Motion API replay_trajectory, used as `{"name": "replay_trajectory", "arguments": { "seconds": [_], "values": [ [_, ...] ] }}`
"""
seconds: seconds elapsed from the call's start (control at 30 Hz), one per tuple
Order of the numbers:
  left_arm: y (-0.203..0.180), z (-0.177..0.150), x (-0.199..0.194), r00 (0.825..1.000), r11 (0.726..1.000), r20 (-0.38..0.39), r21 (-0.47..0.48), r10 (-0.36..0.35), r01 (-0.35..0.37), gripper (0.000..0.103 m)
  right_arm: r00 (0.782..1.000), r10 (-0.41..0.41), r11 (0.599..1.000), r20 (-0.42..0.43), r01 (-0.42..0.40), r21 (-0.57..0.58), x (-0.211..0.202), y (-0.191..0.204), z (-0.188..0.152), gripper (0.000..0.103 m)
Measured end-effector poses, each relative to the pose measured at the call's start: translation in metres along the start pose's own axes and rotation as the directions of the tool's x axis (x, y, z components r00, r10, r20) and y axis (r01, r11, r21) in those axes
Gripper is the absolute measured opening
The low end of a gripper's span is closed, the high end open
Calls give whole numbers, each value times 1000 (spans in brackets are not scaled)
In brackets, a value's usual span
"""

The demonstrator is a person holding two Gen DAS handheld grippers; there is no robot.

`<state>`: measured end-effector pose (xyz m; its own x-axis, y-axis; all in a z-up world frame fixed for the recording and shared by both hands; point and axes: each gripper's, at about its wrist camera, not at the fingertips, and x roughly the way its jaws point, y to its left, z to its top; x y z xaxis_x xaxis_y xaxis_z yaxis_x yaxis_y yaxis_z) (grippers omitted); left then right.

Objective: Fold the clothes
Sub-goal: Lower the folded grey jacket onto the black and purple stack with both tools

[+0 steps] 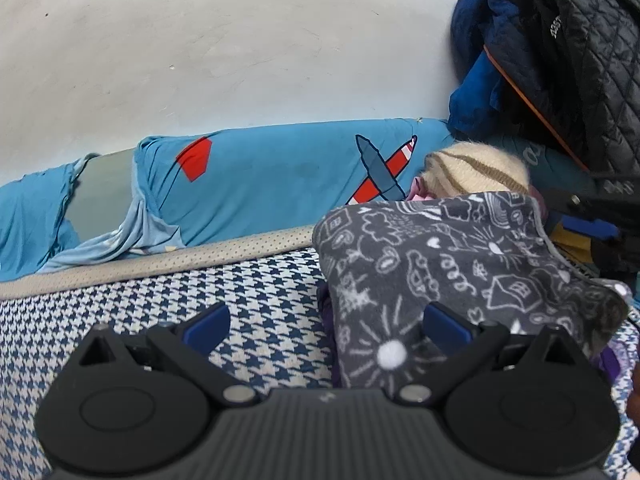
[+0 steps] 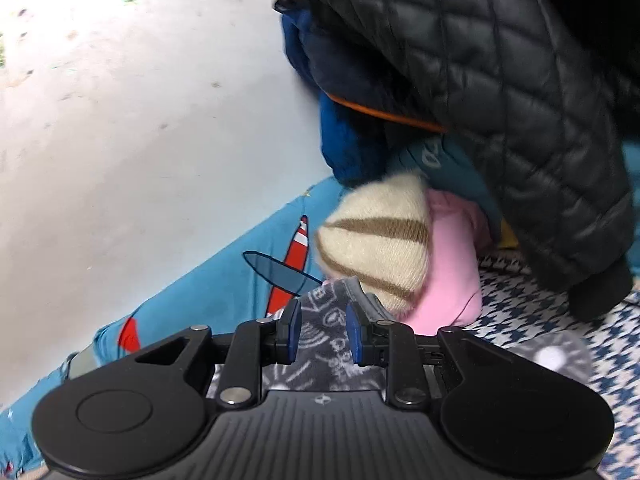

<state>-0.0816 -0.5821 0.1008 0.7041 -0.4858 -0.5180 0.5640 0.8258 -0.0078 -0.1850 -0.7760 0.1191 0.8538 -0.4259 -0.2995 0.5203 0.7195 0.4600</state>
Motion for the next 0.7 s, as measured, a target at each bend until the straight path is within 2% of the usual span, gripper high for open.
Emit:
{"name": "replay_trajectory", "arguments": {
  "seconds": [0.1,0.23,0.3,0.47,0.7],
  "values": [
    [0,-3,-10,1000,1000,-4,-15,-12,12,103,999,-2,999,-44,0,-53,-19,-1,-4,28],
    [-4,-9,-16,1000,1000,-18,-19,-21,21,103,994,-51,987,-97,35,-158,-38,3,-15,28],
    [-6,-14,-15,999,1000,-33,-18,-21,20,103,991,-59,984,-120,38,-174,-46,1,-21,28],
    [-9,-26,-8,998,1000,-59,2,-15,15,103,978,-91,971,-190,44,-235,-46,2,-39,28],
    [-11,-28,-2,997,1000,-72,24,-7,9,103,968,-141,958,-208,80,-276,-50,5,-51,29]
  ]
}}
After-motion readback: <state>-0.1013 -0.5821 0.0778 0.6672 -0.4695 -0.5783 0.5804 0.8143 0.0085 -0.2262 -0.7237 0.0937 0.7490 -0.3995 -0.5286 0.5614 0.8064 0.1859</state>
